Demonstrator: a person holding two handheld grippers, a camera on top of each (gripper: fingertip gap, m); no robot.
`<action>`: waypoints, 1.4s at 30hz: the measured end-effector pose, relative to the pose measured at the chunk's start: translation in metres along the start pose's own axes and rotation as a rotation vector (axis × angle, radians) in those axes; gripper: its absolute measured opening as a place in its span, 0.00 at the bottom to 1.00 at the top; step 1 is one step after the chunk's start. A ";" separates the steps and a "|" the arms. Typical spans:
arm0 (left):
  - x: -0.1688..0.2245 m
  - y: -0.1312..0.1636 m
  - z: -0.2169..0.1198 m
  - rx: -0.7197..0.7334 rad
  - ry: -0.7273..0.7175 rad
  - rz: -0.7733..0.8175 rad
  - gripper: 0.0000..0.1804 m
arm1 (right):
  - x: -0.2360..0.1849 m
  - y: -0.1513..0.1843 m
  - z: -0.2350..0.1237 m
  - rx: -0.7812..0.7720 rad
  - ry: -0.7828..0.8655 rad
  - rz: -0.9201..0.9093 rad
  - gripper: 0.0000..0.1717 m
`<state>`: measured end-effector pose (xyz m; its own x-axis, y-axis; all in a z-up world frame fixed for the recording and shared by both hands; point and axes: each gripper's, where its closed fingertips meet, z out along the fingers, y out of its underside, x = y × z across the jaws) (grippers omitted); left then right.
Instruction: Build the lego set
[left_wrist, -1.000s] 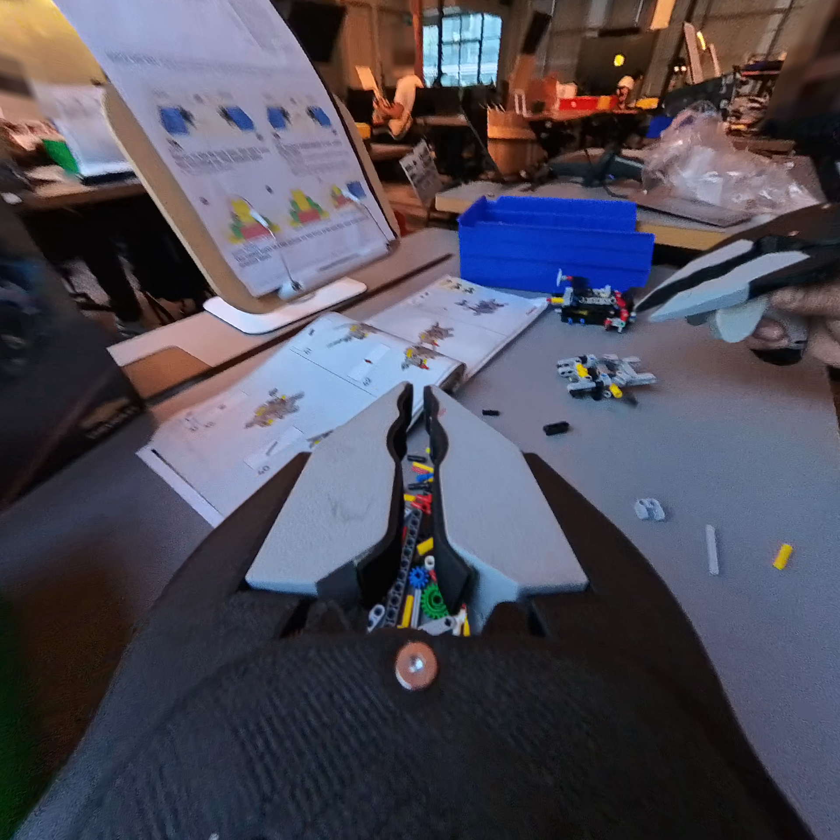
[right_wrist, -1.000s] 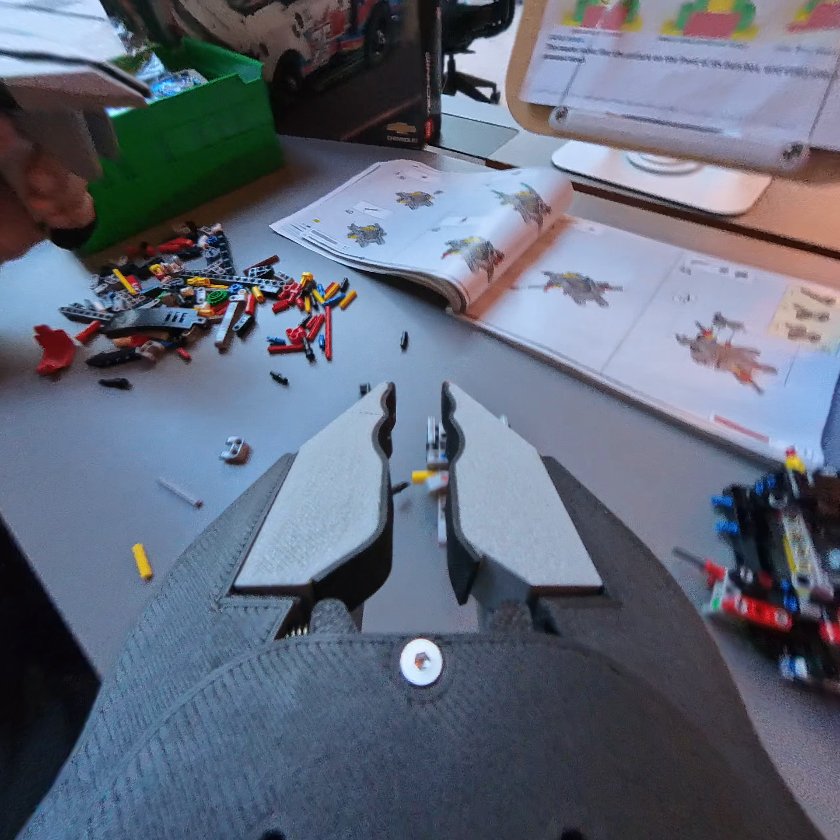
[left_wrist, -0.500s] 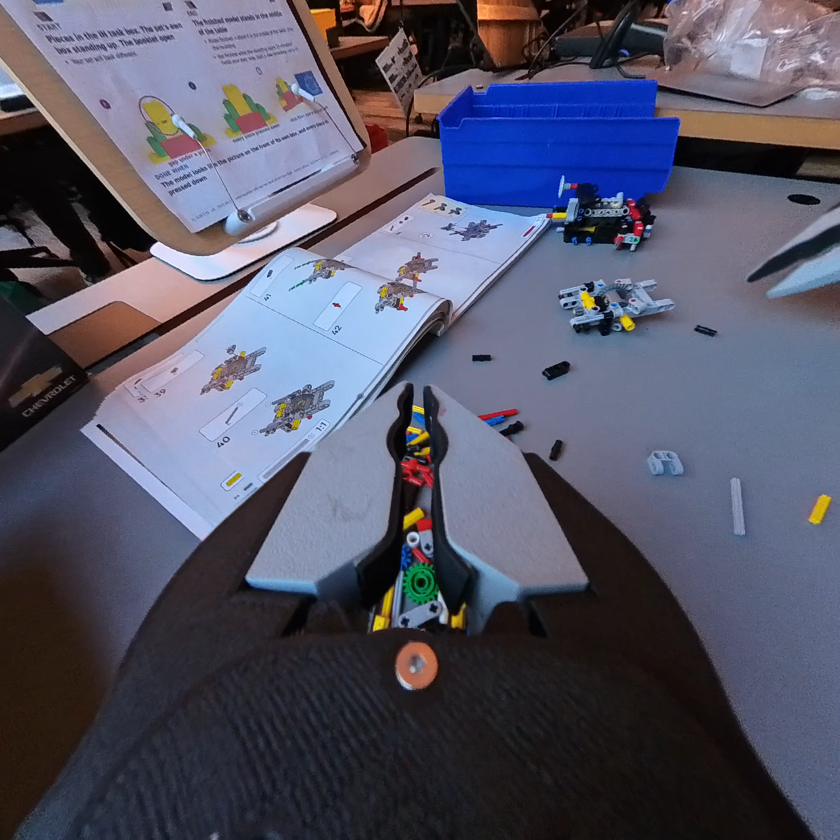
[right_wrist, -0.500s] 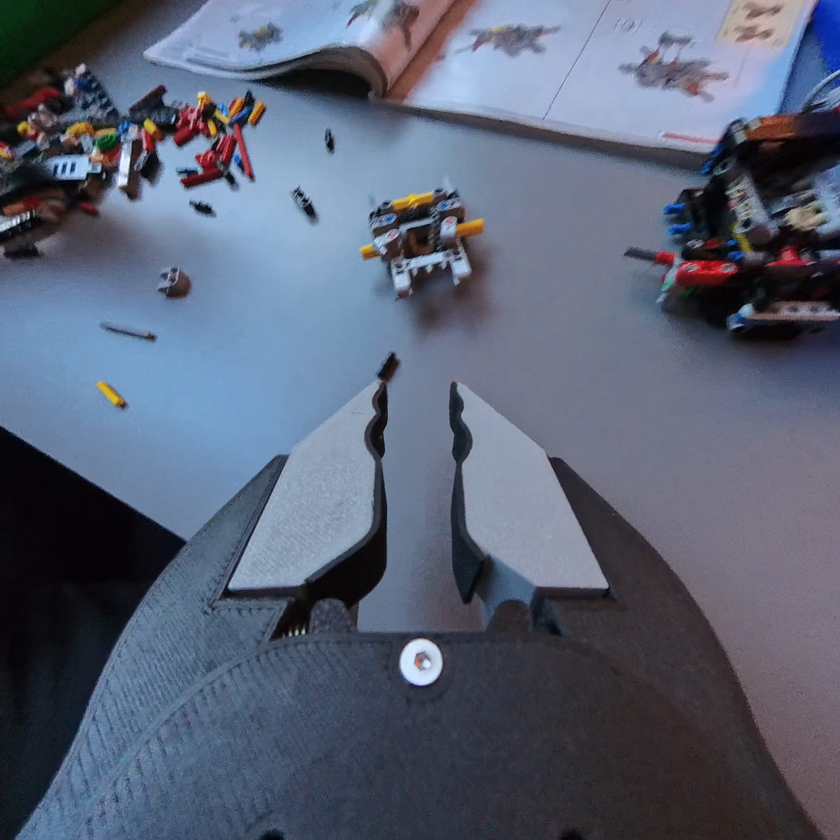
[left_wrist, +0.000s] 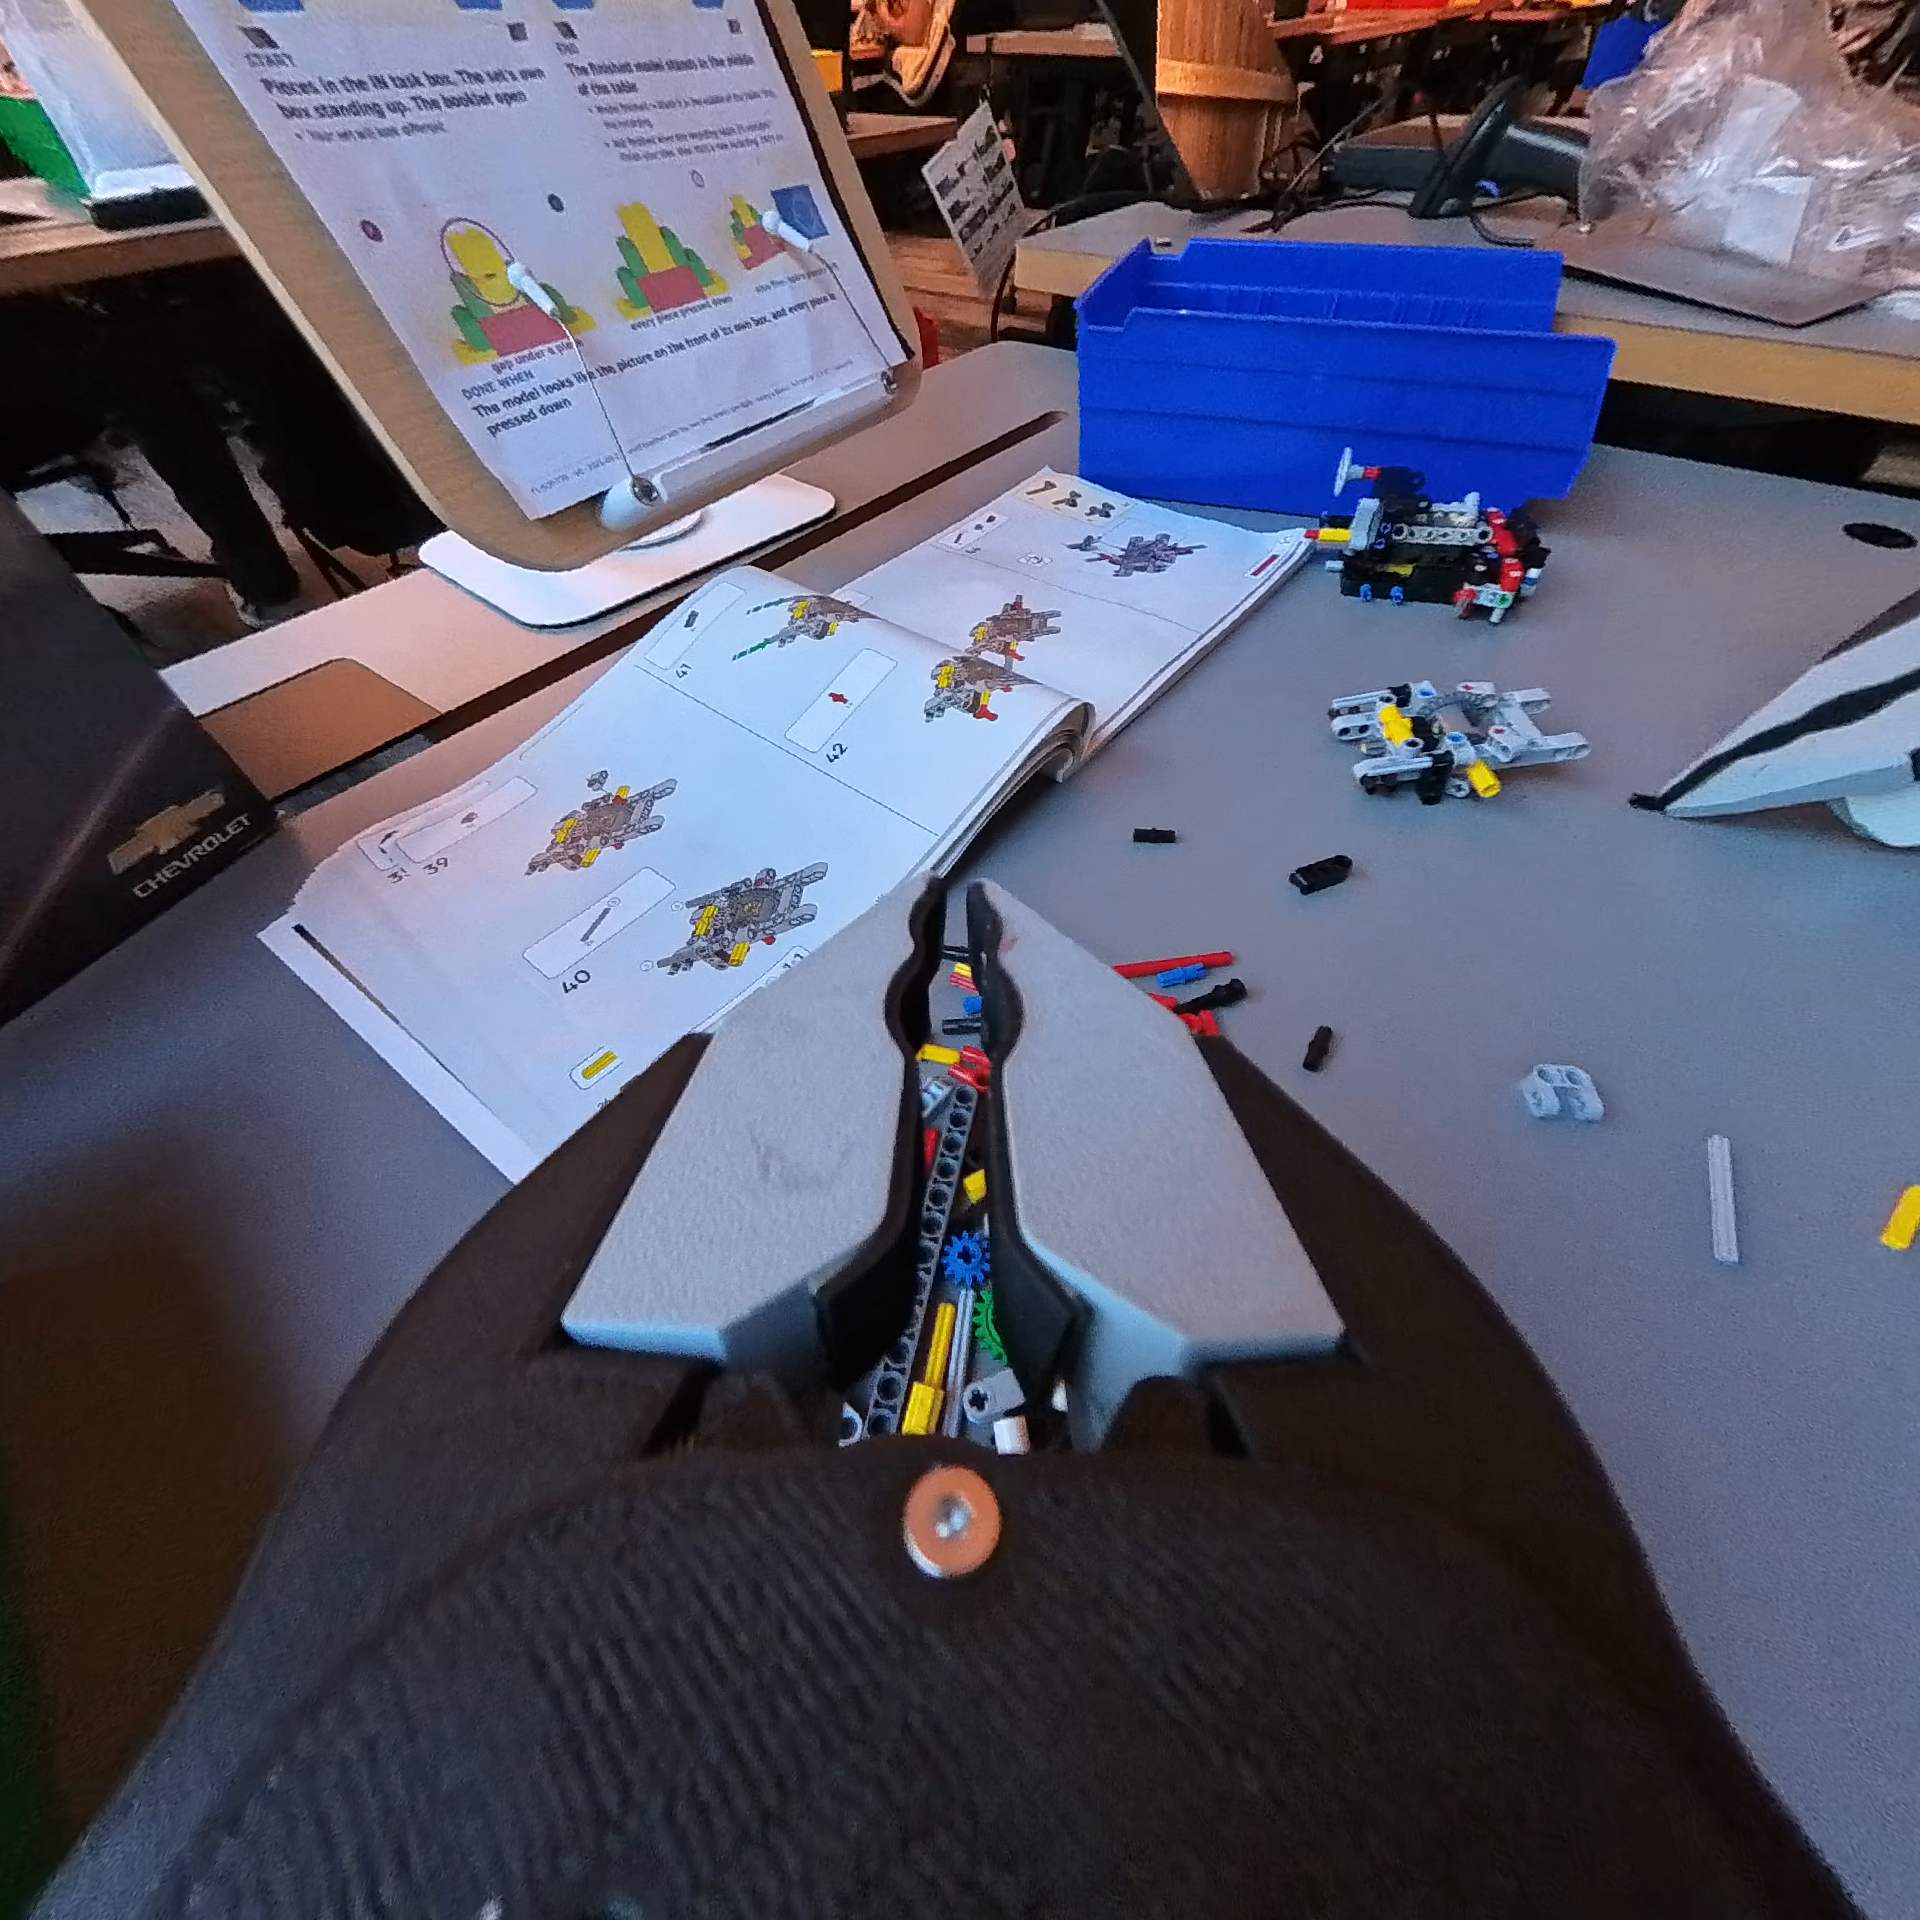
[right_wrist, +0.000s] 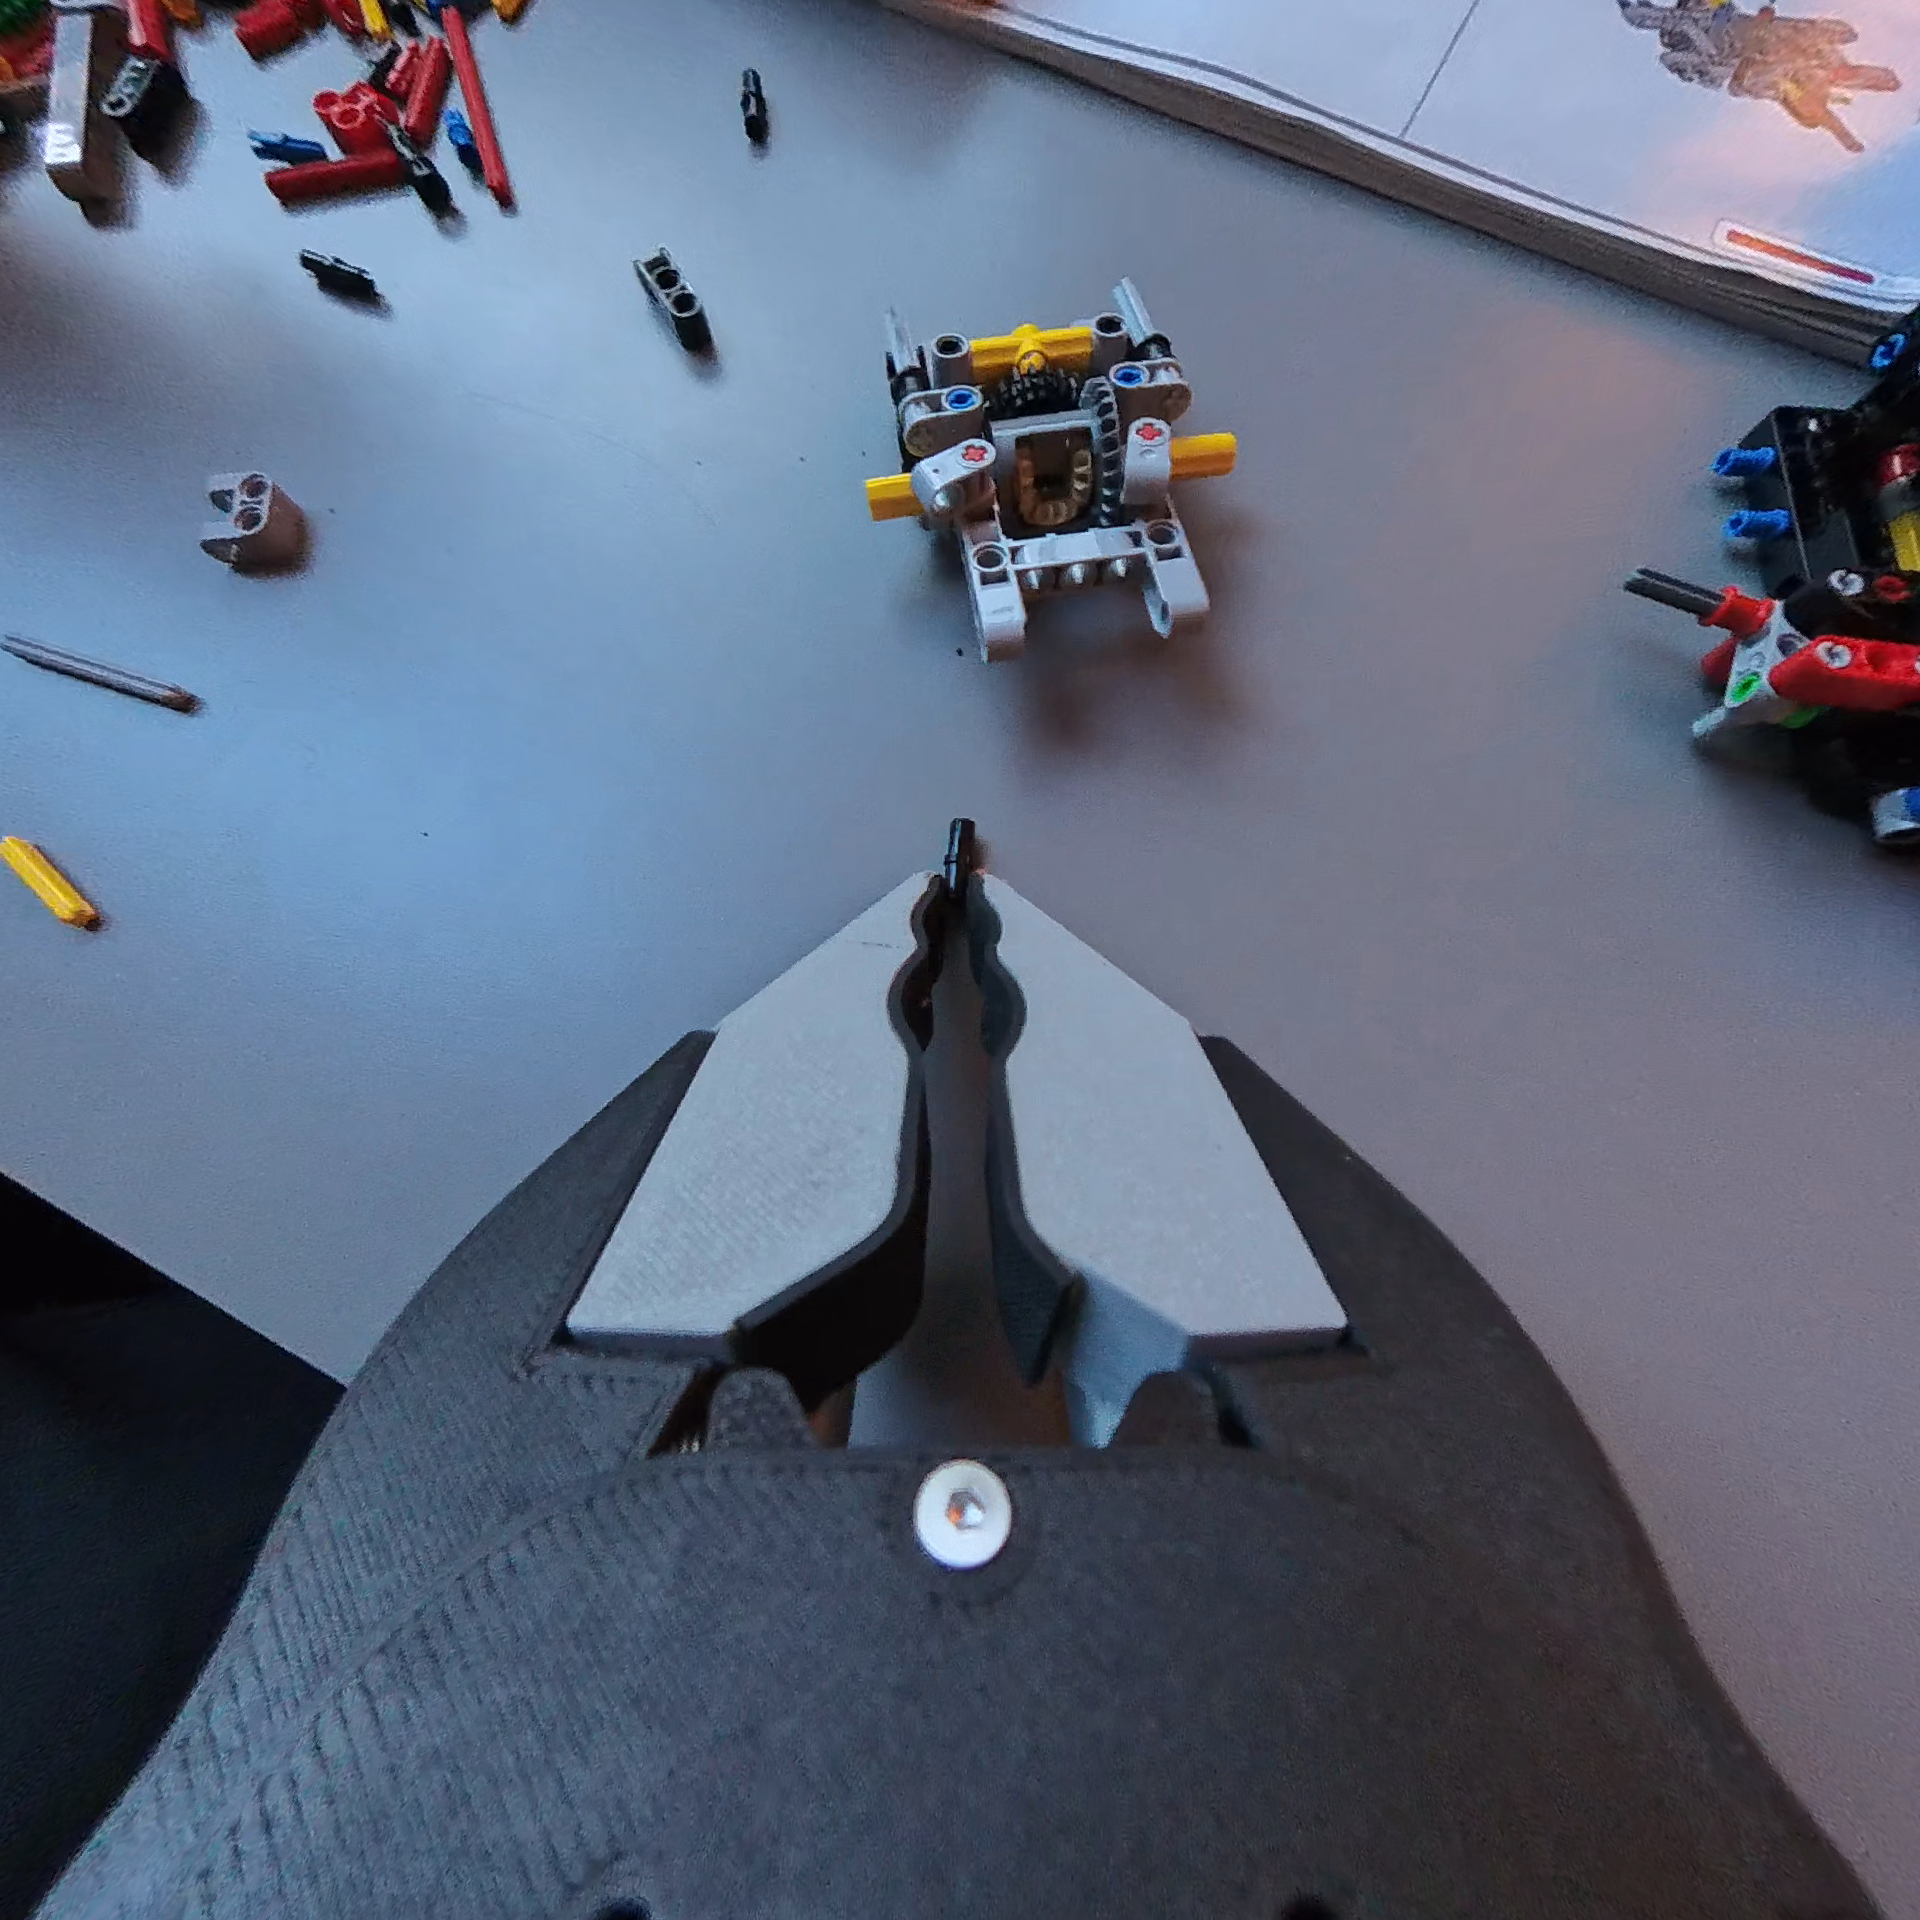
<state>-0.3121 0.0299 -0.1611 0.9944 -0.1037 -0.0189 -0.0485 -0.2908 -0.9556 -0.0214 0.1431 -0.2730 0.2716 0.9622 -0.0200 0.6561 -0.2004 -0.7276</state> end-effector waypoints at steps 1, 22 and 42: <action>-0.001 -0.001 -0.001 0.003 0.001 -0.006 0.01 | -0.001 -0.001 0.001 0.007 -0.002 -0.003 0.00; -0.030 -0.015 -0.022 0.073 -0.069 -0.060 0.01 | -0.183 -0.106 0.106 -0.146 -0.345 -0.406 0.07; 0.051 0.011 -0.023 -0.104 0.396 0.048 0.00 | -0.226 -0.100 0.103 -0.240 -0.563 -0.386 0.11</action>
<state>-0.2642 -0.0002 -0.1662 0.8790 -0.4714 0.0714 -0.1231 -0.3689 -0.9213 -0.2207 -0.0349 -0.2668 -0.3717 0.9088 -0.1893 0.7862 0.1997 -0.5848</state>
